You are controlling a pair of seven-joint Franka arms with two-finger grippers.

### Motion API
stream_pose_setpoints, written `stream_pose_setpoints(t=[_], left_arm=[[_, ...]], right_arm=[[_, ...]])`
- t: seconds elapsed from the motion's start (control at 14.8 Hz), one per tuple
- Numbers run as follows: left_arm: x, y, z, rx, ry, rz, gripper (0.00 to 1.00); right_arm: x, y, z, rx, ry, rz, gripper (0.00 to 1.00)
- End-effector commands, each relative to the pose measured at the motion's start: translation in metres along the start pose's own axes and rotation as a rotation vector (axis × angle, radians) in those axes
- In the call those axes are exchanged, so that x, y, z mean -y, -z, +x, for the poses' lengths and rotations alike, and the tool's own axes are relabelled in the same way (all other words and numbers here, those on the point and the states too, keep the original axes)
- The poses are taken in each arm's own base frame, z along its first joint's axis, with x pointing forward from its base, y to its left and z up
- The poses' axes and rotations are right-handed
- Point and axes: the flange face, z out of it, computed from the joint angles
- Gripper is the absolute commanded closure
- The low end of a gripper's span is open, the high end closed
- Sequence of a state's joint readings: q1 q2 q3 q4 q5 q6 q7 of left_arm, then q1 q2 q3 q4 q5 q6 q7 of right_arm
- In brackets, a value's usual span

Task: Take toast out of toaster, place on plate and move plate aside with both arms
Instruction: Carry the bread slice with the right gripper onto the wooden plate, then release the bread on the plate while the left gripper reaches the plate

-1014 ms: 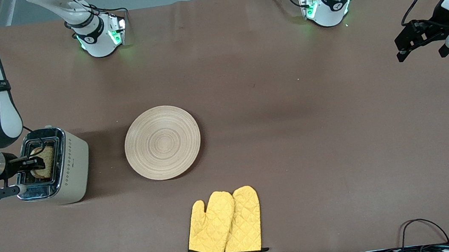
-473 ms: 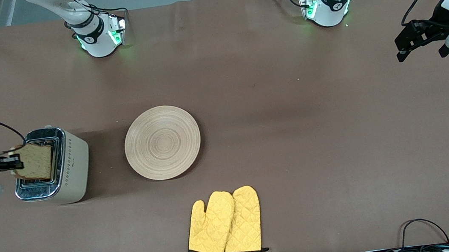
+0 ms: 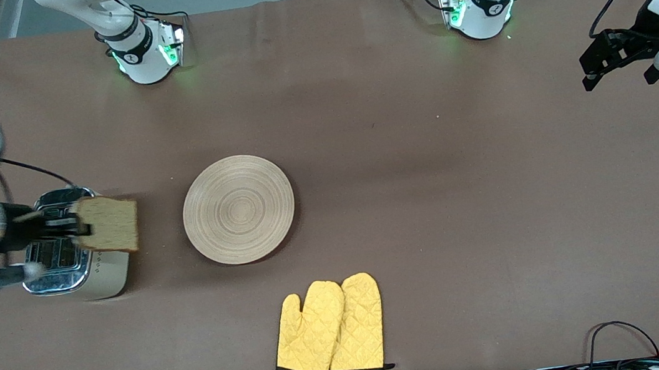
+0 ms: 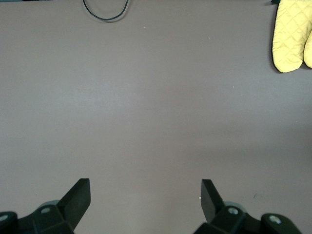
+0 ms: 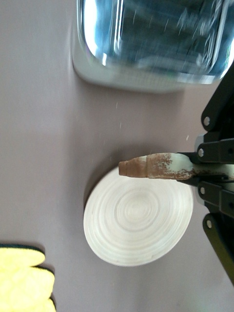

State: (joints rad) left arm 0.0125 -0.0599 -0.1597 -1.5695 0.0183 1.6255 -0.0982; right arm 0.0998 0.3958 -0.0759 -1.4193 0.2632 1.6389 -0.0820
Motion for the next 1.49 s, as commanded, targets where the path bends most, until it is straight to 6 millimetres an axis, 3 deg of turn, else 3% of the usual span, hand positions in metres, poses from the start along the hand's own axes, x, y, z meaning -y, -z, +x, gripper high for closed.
stream_pose_setpoints(t=[0.0, 0.14, 0.34, 0.41, 0.54, 0.61, 0.74, 0.88, 0.95, 1.15, 1.28, 1.35, 1.42], left_arm=[[0.002, 0.004, 0.002, 0.005, -0.011, 0.018, 0.0], [0.001, 0.004, 0.002, 0.007, -0.013, 0.018, 0.0], [-0.001, -0.004, 0.003, 0.022, -0.013, 0.017, 0.0], [-0.002, -0.009, 0.005, 0.029, -0.018, 0.018, 0.0], [-0.001, -0.019, 0.007, 0.065, -0.028, 0.017, 0.0], [-0.003, -0.038, 0.013, 0.105, -0.044, 0.004, 0.0], [-0.005, -0.056, 0.016, 0.154, -0.041, -0.043, 0.01], [-0.023, -0.096, 0.014, 0.265, 0.003, -0.221, 0.0], [-0.031, -0.123, 0.021, 0.314, 0.024, -0.302, 0.0], [-0.065, -0.219, 0.053, 0.413, 0.132, -0.564, 0.0], [-0.101, -0.272, 0.065, 0.447, 0.194, -0.702, 0.0], [-0.118, -0.299, 0.069, 0.453, 0.218, -0.738, 0.0], [-0.147, -0.323, 0.07, 0.451, 0.226, -0.757, 0.0]], right_arm=[[0.056, -0.079, -0.003, 0.038, 0.023, 0.019, 0.98], [0.105, -0.119, -0.011, 0.034, 0.061, 0.068, 0.98], [0.128, -0.168, -0.02, -0.012, 0.047, 0.107, 0.99], [0.13, -0.177, -0.021, -0.029, 0.045, 0.103, 0.99], [0.12, -0.194, -0.023, -0.058, 0.032, 0.09, 0.99], [0.113, -0.202, -0.024, -0.074, 0.03, 0.081, 0.99], [0.092, -0.213, -0.027, -0.083, 0.08, 0.068, 0.99], [0.054, -0.213, -0.026, -0.077, 0.072, 0.07, 0.98], [0.05, -0.212, -0.028, -0.075, 0.073, 0.071, 0.94], [0.034, -0.208, -0.036, -0.086, 0.054, 0.061, 0.75], [0.02, -0.21, -0.037, -0.087, 0.029, 0.061, 0.21], [0.019, -0.209, -0.037, -0.086, 0.028, 0.061, 0.0], [0.018, -0.209, -0.037, -0.085, 0.026, 0.062, 0.0]])
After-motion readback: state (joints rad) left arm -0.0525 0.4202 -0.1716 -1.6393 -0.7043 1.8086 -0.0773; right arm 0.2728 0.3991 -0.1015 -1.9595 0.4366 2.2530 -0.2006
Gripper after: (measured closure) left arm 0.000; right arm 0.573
